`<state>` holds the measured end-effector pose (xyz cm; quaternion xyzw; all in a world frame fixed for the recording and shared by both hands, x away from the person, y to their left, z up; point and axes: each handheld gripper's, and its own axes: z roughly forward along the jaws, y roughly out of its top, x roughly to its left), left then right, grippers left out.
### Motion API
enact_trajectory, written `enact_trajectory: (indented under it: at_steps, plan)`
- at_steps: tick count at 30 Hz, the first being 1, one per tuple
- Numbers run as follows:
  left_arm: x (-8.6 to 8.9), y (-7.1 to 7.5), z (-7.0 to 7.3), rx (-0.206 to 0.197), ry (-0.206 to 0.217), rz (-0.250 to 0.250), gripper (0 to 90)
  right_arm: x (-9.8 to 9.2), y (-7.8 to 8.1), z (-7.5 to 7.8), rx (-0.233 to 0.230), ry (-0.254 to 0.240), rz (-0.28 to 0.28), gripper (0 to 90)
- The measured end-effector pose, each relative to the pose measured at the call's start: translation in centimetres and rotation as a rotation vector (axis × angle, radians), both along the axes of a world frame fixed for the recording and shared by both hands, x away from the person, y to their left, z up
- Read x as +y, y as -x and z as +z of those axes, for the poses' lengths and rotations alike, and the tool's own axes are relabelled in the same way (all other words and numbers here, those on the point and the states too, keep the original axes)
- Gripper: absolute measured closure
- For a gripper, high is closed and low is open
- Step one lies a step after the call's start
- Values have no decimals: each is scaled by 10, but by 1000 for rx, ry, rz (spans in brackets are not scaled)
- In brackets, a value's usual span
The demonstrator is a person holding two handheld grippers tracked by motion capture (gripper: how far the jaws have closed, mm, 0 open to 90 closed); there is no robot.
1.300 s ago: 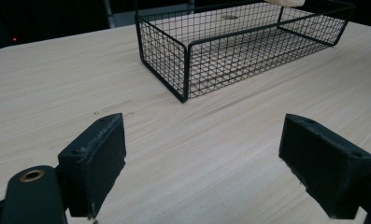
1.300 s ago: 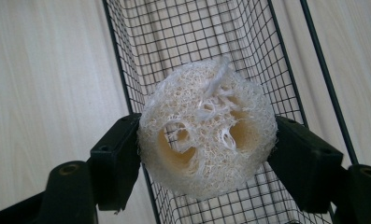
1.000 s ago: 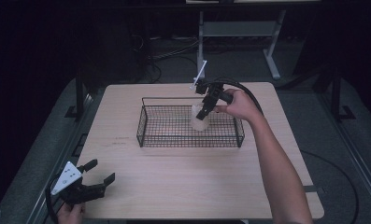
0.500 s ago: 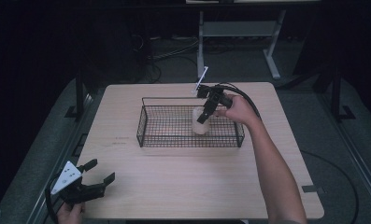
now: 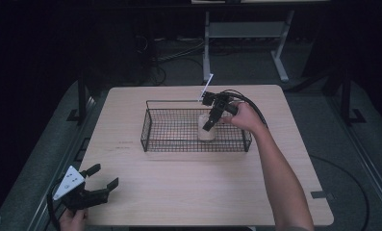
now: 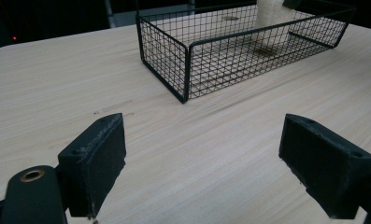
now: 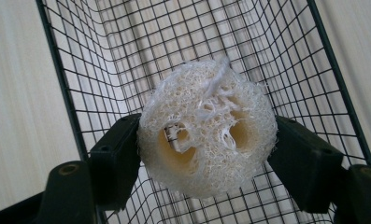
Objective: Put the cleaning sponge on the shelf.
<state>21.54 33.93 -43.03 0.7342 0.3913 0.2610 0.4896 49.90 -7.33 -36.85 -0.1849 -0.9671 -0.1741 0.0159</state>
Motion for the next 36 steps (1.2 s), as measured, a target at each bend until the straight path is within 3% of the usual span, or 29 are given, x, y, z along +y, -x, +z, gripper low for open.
enact_trajectory:
  at_steps: [14, 36]
  plan:
    - [0, 0, 0, -2, -6, -1, 141, 4, 0, -16, 19, 27, 15, 275]
    - [-2, 1, 0, 0, -8, -4, 141, -1, 6, -4, 16, 10, 6, 202]
